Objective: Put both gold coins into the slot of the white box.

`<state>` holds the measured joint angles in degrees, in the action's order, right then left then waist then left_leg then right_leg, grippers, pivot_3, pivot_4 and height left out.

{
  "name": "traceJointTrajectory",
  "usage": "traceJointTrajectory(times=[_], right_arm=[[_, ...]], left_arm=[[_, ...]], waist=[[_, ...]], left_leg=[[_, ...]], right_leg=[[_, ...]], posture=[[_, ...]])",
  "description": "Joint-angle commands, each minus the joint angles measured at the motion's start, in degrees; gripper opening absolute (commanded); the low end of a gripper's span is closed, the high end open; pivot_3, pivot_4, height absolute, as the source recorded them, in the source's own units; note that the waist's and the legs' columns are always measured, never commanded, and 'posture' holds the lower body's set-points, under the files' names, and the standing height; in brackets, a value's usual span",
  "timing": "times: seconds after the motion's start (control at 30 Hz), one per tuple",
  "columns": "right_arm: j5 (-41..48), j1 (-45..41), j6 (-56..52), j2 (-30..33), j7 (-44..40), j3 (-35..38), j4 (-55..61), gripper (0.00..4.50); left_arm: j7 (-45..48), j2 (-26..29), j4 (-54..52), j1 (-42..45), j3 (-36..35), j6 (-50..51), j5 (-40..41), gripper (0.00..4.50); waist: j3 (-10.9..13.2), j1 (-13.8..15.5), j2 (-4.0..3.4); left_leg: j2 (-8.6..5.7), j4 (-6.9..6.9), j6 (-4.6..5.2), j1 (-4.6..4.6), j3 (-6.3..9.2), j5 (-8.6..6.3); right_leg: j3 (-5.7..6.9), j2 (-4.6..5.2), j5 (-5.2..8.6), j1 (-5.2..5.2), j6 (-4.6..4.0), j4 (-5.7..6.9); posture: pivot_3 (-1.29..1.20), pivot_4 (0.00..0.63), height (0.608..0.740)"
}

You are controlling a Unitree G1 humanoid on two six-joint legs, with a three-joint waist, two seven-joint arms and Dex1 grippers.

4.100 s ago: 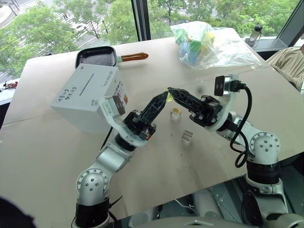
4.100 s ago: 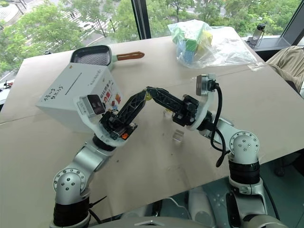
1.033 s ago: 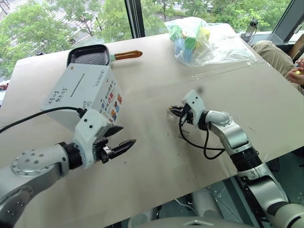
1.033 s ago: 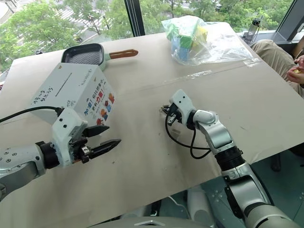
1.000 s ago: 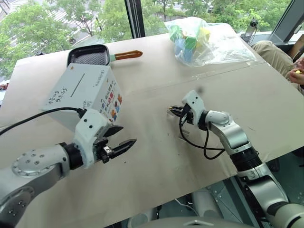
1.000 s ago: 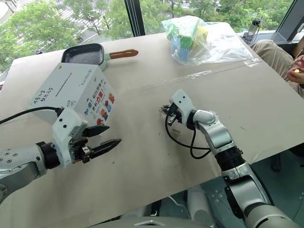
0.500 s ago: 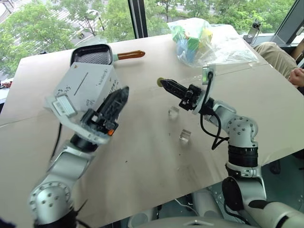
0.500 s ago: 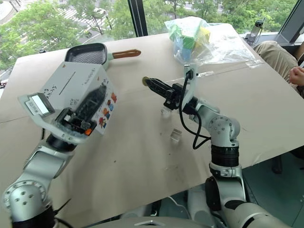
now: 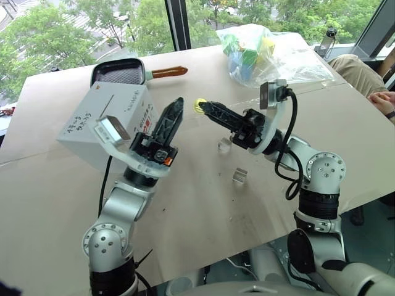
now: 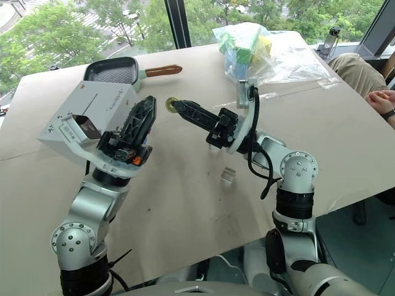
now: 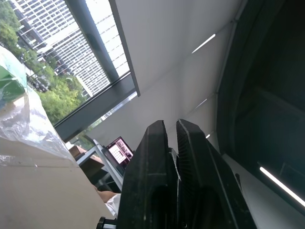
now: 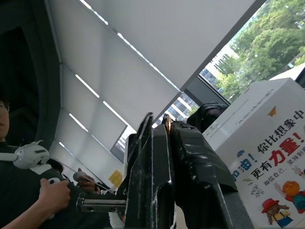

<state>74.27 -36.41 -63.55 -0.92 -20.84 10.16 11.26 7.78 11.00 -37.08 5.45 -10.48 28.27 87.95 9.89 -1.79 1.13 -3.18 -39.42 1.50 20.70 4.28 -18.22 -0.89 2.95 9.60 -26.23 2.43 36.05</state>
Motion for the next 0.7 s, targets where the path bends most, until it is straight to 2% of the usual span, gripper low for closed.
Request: traceJointTrajectory(times=[0.03, 0.7], right_arm=[[3.39, 0.19, 0.53, 0.43, 0.09, -1.43, 3.12, 0.0], [6.47, 1.62, 4.0, 2.2, 1.66, -5.2, 4.22, 0.0]], left_arm=[[1.27, -0.01, -0.27, 0.23, 1.1, -0.66, -0.06, 0.55], [3.59, 2.61, -1.51, -0.77, 3.73, 0.96, 4.42, 0.55]], waist=[[0.0, -0.07, 0.0], [0.0, -0.12, 0.0]], left_leg=[[0.0, 0.0, 0.0, -0.01, 0.0, 0.0], [0.02, 0.0, 0.01, -0.01, 0.01, 0.0]], right_leg=[[0.0, -0.06, 0.0, 0.01, 0.0, -0.02], [0.0, -0.12, 0.0, 0.02, 0.0, -0.07]], posture=[[0.0, 0.15, 0.721], [0.0, 0.15, 0.721]])
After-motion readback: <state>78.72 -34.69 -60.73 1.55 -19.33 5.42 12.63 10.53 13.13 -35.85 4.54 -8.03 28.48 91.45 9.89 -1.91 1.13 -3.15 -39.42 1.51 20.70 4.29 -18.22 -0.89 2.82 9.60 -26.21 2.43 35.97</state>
